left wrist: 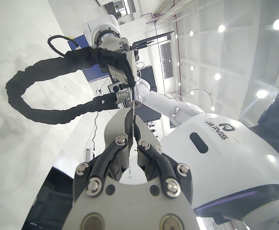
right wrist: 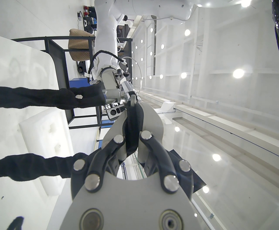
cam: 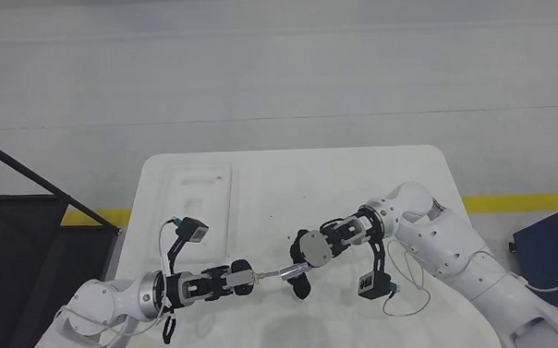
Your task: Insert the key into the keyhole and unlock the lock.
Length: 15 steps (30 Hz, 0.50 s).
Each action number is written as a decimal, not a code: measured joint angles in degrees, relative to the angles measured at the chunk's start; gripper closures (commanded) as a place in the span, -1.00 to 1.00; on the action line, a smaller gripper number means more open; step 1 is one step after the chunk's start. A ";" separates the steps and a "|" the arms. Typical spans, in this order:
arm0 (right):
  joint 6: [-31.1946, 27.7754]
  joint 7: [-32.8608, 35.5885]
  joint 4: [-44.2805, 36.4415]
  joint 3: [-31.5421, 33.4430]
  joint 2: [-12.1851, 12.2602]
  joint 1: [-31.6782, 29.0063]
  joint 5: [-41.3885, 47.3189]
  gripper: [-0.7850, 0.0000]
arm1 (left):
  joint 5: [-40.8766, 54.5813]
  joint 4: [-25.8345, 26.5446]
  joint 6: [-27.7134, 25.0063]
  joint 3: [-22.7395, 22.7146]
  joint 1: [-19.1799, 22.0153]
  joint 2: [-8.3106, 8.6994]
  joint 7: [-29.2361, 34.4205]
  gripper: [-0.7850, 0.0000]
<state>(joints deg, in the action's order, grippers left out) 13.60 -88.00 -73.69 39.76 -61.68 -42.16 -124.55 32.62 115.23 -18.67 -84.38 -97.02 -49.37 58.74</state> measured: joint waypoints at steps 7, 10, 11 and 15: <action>0.00 0.00 0.00 0.00 0.00 0.00 0.00 1.00 | 0.13 0.63 0.03 -0.65 -1.27 -0.14 -0.96 1.00; 0.00 0.00 0.00 0.00 0.00 0.00 0.00 1.00 | 0.24 0.90 -0.01 -0.76 -2.01 -0.21 -1.09 1.00; 0.00 0.00 0.00 0.00 0.00 0.00 0.00 1.00 | 0.33 0.99 0.08 -0.80 -2.31 -0.23 -1.10 1.00; -0.36 2.26 -1.15 0.34 0.07 -1.02 -0.62 1.00 | 0.53 1.25 0.27 -1.12 -3.00 -0.28 -0.97 1.00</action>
<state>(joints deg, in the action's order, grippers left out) 13.24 -85.74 -74.83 40.10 -61.60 -43.18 -125.17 33.15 116.48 -18.40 -85.50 -100.02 -49.65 57.77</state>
